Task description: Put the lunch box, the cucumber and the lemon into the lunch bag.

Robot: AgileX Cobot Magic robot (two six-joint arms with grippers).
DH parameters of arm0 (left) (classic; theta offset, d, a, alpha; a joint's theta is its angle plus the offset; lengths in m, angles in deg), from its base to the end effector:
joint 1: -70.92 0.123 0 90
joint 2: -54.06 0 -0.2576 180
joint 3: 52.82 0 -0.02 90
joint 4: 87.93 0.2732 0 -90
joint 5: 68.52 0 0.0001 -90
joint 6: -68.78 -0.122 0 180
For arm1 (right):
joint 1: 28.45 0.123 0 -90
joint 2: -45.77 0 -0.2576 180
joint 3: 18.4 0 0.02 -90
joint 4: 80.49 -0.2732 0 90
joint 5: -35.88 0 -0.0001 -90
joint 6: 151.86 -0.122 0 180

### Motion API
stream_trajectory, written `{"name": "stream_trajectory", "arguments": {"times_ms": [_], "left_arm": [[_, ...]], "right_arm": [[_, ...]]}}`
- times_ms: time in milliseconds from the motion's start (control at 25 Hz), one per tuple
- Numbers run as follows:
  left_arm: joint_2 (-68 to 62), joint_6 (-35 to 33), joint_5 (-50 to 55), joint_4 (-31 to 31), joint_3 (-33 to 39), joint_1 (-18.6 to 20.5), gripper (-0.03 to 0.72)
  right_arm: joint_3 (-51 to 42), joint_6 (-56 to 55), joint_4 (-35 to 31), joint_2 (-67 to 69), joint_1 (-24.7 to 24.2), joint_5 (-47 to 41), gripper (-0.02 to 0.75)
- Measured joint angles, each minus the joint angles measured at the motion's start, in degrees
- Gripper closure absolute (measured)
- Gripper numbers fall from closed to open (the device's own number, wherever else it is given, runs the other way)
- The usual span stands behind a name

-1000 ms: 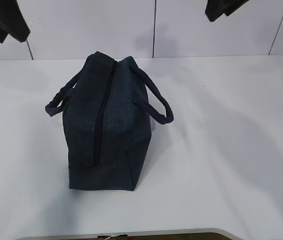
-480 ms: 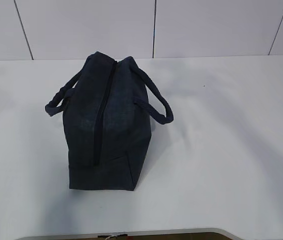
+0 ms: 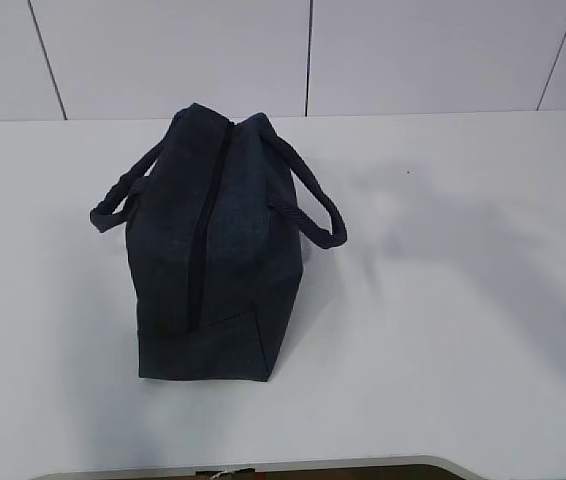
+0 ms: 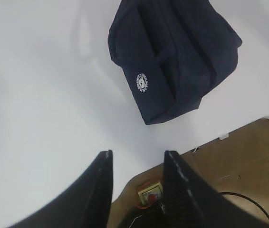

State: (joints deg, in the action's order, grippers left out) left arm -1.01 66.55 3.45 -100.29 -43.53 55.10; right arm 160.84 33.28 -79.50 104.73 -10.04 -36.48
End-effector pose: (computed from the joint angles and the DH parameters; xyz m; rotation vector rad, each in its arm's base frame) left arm 0.1598 -0.0711 0.3846 0.3924 2.3529 -0.3888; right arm 0.1747 0.0560 0.4169 -0.4684 2.2589 0.0969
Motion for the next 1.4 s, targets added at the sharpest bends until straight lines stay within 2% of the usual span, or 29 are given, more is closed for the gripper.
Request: {"name": "stream_trajectory", "arguments": {"times_ms": [840, 1040, 1400], "left_arm": [[36.8, -3.6, 1.0, 0.0, 20.7, -0.2, 0.449], [45.1, -3.7, 1.0, 2.0, 25.0, -0.2, 0.449], [45.8, -4.1, 0.1, 4.6, 31.9, -0.2, 0.449]], "right_arm": [[-24.2, -0.1, -2.3, -35.1, 0.0, -0.6, 0.437], [-31.1, 0.1, -2.2, -42.1, 0.0, -0.6, 0.437], [-40.4, 0.5, -1.6, -51.4, 0.0, -0.8, 0.438]]}}
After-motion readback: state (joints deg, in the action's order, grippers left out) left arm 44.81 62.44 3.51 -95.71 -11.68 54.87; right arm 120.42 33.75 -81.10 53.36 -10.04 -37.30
